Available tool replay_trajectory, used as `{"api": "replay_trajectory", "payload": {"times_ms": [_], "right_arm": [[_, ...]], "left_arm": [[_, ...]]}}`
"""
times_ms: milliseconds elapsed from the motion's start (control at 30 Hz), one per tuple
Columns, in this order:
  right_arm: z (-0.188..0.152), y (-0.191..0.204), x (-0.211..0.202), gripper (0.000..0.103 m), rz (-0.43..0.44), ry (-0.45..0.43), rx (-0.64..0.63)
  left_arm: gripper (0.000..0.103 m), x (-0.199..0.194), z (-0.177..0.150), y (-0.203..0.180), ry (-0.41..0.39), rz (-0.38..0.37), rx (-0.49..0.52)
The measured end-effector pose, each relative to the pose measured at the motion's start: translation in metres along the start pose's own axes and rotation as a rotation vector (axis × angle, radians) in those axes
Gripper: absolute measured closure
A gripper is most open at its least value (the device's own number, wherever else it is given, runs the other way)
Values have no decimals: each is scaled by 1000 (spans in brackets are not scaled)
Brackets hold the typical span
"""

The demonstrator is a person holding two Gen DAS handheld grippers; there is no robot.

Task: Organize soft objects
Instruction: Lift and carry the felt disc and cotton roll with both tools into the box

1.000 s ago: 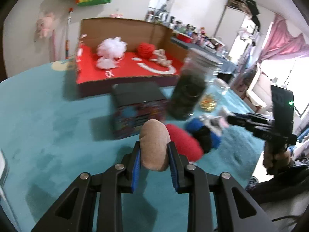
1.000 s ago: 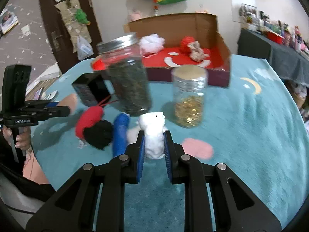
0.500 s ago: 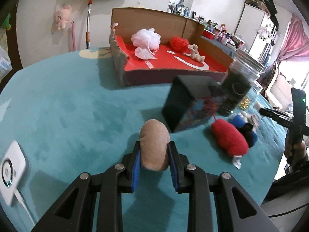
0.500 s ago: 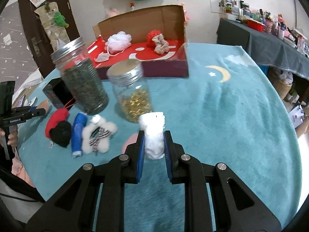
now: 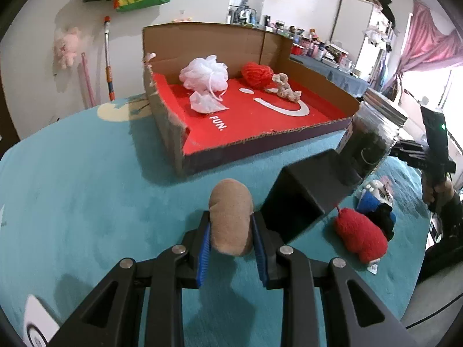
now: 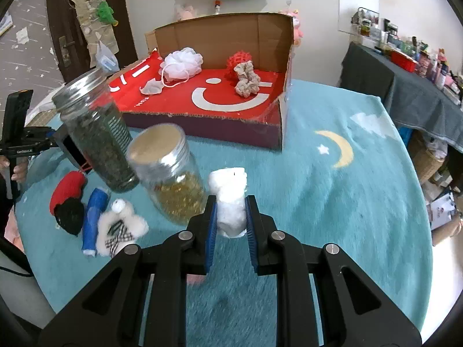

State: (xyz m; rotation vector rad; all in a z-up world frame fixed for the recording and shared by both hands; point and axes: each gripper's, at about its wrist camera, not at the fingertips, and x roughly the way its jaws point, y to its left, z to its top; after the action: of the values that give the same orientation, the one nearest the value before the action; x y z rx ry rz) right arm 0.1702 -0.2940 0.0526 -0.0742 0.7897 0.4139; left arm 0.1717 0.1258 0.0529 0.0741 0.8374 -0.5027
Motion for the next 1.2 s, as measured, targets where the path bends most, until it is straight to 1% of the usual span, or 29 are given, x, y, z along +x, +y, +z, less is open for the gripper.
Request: {"api": "replay_trajectory", "payload": {"times_ms": [133, 233, 433, 700, 800, 933, 1033, 1133, 1200], "right_arm": [[9, -6, 6, 85, 12, 6, -11], [16, -11, 8, 85, 37, 3, -13], [30, -19, 11, 85, 72, -1, -2], [51, -14, 9, 85, 109, -18, -28], [60, -11, 9, 85, 108, -25, -48], [75, -5, 10, 85, 125, -28, -70], [90, 2, 14, 85, 134, -28, -95], [104, 11, 21, 85, 130, -21, -128], [118, 17, 29, 85, 139, -10, -148]], "left_arm": [[75, 5, 11, 4, 2, -24, 16], [75, 5, 17, 7, -6, -42, 14], [75, 3, 31, 8, -19, -50, 28], [75, 5, 48, 1, -20, -58, 52], [75, 7, 57, -4, -21, -69, 62], [75, 11, 74, -11, -10, -74, 59], [75, 14, 90, -20, 4, -97, 49], [75, 21, 108, -31, 23, -91, 68], [73, 27, 119, -39, 37, -76, 84]]}}
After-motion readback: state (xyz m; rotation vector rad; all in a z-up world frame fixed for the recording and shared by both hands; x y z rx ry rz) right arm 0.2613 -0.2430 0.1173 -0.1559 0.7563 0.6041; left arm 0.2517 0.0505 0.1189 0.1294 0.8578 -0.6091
